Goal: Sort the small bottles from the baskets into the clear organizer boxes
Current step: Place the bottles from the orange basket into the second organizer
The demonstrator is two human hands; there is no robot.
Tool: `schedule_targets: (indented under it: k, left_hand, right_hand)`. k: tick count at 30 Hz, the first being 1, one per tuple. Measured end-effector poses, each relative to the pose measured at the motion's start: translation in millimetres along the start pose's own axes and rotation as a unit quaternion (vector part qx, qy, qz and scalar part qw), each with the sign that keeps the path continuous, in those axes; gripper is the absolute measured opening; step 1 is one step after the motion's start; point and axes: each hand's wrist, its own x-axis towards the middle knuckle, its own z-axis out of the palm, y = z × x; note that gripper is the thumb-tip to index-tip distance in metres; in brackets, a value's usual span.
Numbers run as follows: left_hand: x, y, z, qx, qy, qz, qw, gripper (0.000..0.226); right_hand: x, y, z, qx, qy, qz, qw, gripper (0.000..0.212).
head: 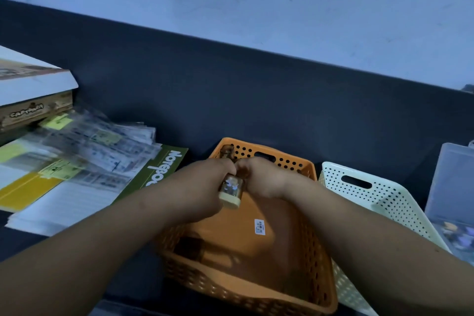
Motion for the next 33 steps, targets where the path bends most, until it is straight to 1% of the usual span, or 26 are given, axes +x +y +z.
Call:
schedule_targets:
  k: [2, 3, 5, 8, 9, 13, 16, 18, 20, 22, 24, 25, 27, 29, 30, 33]
  left_hand:
    - [-3.1, -3.3, -6.8, -0.02, 0.033, 0.008, 0.999, 0.041]
    - [-5.1, -5.9, -10.7, -0.026, 0.05, 0.009, 0.998, 0.041]
    - [-8.6, -11.8, -16.8, -0.041, 0.074, 0.005, 0.996, 0.042]
    - [-14.7, -20.4, -22.8, -0.075, 0.095, -0.013, 0.993, 0.045]
    - [-16.2, -22.9, -24.0, -0.093, 0.099, -0.02, 0.991, 0.046]
    - [-20.3, -30.5, -28.0, -0.159, 0.11, -0.042, 0.98, 0.046]
    - [-23.7, -33.5, -29.7, -0.179, 0.112, -0.049, 0.976, 0.044]
    - [-24.9, -32.9, -30.4, -0.183, 0.114, -0.047, 0.975, 0.043]
    - [-25.1, -31.0, -31.4, -0.183, 0.111, -0.041, 0.976, 0.042]
    - [-24.3, -28.8, -33.4, -0.179, 0.107, -0.034, 0.977, 0.042]
    - [-23.1, -23.9, -37.1, -0.172, 0.107, -0.025, 0.979, 0.045]
    - [-22.5, -19.1, -38.7, -0.175, 0.107, -0.021, 0.979, 0.049]
    - [-23.0, -7.9, -43.2, -0.208, 0.11, -0.018, 0.972, 0.054]
    - [-24.8, 11.0, -45.5, -0.24, 0.111, -0.008, 0.964, 0.049]
    - [-25.7, 23.9, -45.4, -0.256, 0.104, -0.001, 0.961, 0.045]
    - [-26.6, 64.5, -36.5, -0.333, 0.069, -0.005, 0.94, 0.027]
  right_hand:
    - [9.1, -2.2, 5.8, -0.013, -0.007, -0.005, 1.0, 0.012]
    - [13.6, -3.5, 9.3, -0.019, -0.011, -0.007, 1.0, 0.013]
    - [19.8, -5.4, 15.7, -0.022, -0.015, -0.007, 1.0, 0.02]
    - [24.1, -6.7, 23.0, -0.042, -0.002, -0.006, 0.999, 0.042]
    - [24.1, -7.2, 24.8, -0.049, 0.001, -0.007, 0.999, 0.044]
    - [23.0, -9.8, 27.0, -0.054, -0.006, -0.014, 0.998, 0.037]
    - [19.5, -8.2, 22.4, -0.039, -0.005, -0.021, 0.999, 0.037]
    - [14.8, -4.3, 17.8, 0.02, 0.019, -0.021, 0.999, 0.043]
    - [5.8, -0.9, 10.7, 0.105, 0.035, -0.019, 0.994, 0.047]
    - [-5.8, 0.0, 1.5, 0.177, 0.043, -0.033, 0.983, 0.037]
    - [-19.8, 0.7, -8.2, 0.22, 0.07, -0.042, 0.972, 0.027]
    - [-28.7, 1.1, -12.9, 0.238, 0.094, -0.041, 0.966, 0.029]
    - [-45.4, 1.1, -20.3, 0.275, 0.137, -0.032, 0.951, 0.043]
    - [-70.0, 1.0, -27.8, 0.327, 0.162, -0.03, 0.931, 0.057]
    - [-84.3, 2.2, -31.3, 0.358, 0.166, -0.038, 0.918, 0.059]
    - [-127.7, 8.7, -36.4, 0.444, 0.157, -0.076, 0.879, 0.052]
